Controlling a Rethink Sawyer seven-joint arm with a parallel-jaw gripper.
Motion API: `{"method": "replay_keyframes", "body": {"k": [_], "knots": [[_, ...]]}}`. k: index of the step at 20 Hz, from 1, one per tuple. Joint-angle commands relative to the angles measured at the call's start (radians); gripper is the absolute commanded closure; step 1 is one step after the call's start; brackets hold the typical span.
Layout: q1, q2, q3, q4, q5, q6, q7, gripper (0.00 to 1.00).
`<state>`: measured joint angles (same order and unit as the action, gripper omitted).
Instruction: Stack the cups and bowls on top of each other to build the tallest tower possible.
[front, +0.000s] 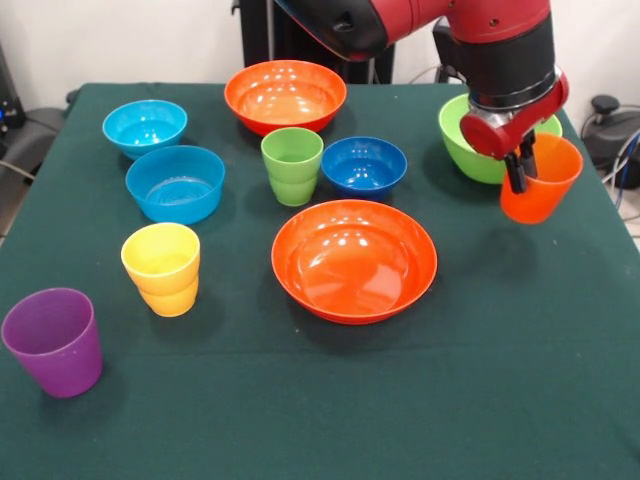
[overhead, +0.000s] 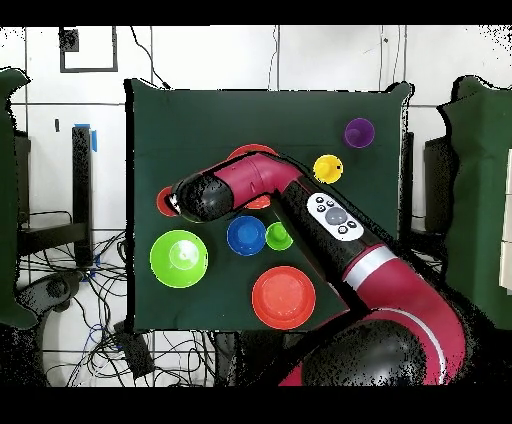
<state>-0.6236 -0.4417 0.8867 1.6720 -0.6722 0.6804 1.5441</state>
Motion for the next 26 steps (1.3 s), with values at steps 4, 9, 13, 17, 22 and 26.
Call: {"method": "replay_keyframes", "body": {"k": [4,9,13,17,22,26], "knots": [[-0.010,-0.013,0.036,-0.043,-0.006,0.098,-0.240,1.00],[-0.027,-0.002,0.083,-0.056,-0.025,0.051,-0.277,1.00],[-0.035,0.001,0.099,-0.058,-0.037,0.040,-0.272,1.00],[-0.038,-0.005,0.104,-0.063,-0.047,0.049,-0.274,1.00],[-0.023,-0.029,0.083,-0.084,-0.082,0.069,-0.281,1.00],[-0.014,-0.040,0.071,-0.103,-0.106,0.086,-0.298,1.00]]}}
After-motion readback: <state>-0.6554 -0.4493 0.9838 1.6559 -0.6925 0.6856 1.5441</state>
